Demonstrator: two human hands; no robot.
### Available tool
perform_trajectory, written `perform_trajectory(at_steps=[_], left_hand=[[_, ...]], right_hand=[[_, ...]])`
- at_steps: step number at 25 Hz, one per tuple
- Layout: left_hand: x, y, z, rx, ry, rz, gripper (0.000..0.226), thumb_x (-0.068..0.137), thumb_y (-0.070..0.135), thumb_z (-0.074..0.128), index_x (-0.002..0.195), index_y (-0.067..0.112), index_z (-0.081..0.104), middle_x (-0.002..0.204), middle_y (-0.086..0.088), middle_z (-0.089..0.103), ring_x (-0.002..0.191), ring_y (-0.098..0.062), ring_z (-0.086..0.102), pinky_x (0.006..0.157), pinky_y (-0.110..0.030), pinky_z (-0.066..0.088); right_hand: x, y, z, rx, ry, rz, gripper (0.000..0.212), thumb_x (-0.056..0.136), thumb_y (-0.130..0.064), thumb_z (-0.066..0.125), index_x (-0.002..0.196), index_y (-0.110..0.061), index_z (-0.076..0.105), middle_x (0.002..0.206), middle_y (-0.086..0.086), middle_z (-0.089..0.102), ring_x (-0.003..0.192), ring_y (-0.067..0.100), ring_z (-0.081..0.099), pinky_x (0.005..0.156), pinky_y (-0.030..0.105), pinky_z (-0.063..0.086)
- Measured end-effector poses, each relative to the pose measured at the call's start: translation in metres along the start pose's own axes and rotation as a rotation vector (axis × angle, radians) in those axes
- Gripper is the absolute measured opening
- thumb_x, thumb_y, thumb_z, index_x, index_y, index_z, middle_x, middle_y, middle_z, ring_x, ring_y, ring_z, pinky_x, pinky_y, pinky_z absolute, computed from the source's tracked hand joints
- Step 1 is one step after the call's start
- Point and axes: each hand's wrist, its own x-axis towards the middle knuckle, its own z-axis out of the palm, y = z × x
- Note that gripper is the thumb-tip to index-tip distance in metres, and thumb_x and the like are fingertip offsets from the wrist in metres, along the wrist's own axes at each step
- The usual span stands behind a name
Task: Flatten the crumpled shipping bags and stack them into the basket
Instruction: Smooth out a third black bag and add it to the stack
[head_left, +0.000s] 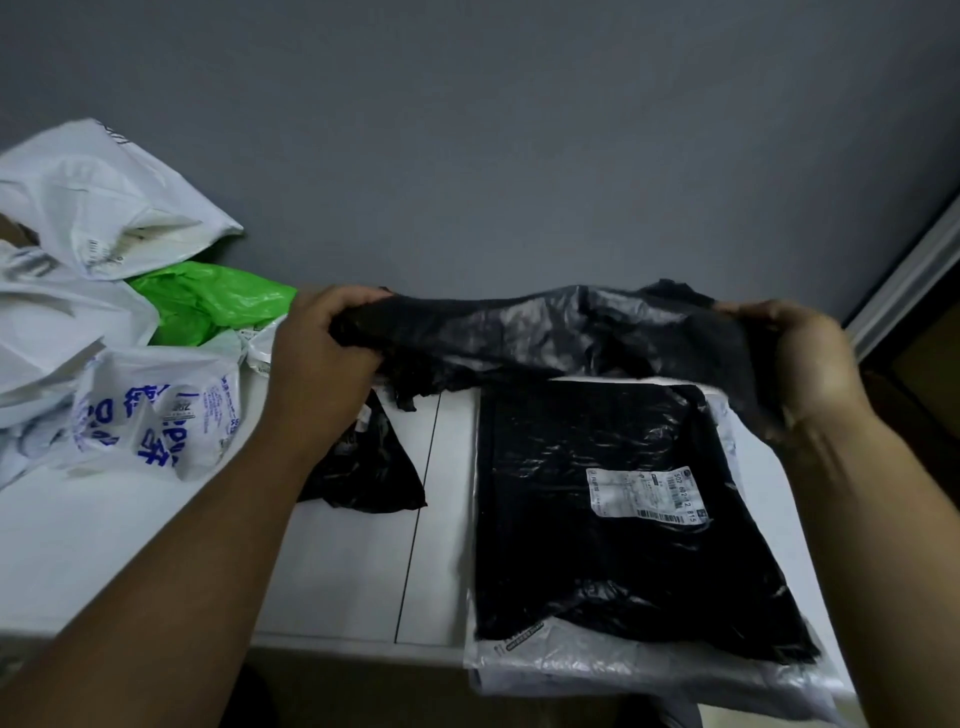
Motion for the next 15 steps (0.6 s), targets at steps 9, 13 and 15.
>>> perform_trajectory(at_steps=[9, 13, 15], left_hand=[[-0.016, 0.002, 0.037, -1.224, 0.033, -0.871, 0.027, 0.102, 0.027, 0.049, 0.115, 0.008, 0.065, 0.110, -0.012, 0.074, 0.090, -0.020, 0.074, 0.068, -0.033, 0.060], [-0.047, -0.003, 0.063, -1.184, 0.016, -1.132, 0.026, 0.104, 0.022, 0.046, 0.113, 0.008, 0.065, 0.106, -0.012, 0.074, 0.082, -0.022, 0.074, 0.066, -0.035, 0.060], [-0.062, -0.004, 0.073, -1.058, -0.088, -1.240, 0.025, 0.104, 0.015, 0.046, 0.121, 0.005, 0.061, 0.103, -0.015, 0.071, 0.089, -0.026, 0.069, 0.080, -0.042, 0.056]], right_hand=[[0.019, 0.006, -0.008, 0.088, -0.085, -0.134, 0.020, 0.096, -0.018, 0.047, 0.113, -0.015, 0.056, 0.115, 0.004, 0.069, 0.111, 0.022, 0.067, 0.078, 0.032, 0.055], [0.023, 0.030, -0.013, -0.418, 0.009, 0.037, 0.049, 0.084, -0.056, 0.070, 0.114, -0.018, 0.066, 0.112, 0.003, 0.070, 0.108, 0.025, 0.066, 0.075, 0.034, 0.051], [0.018, 0.034, -0.019, -0.333, -0.101, 0.263, 0.057, 0.084, -0.062, 0.066, 0.115, -0.015, 0.070, 0.105, 0.008, 0.075, 0.092, 0.027, 0.074, 0.076, 0.038, 0.054]])
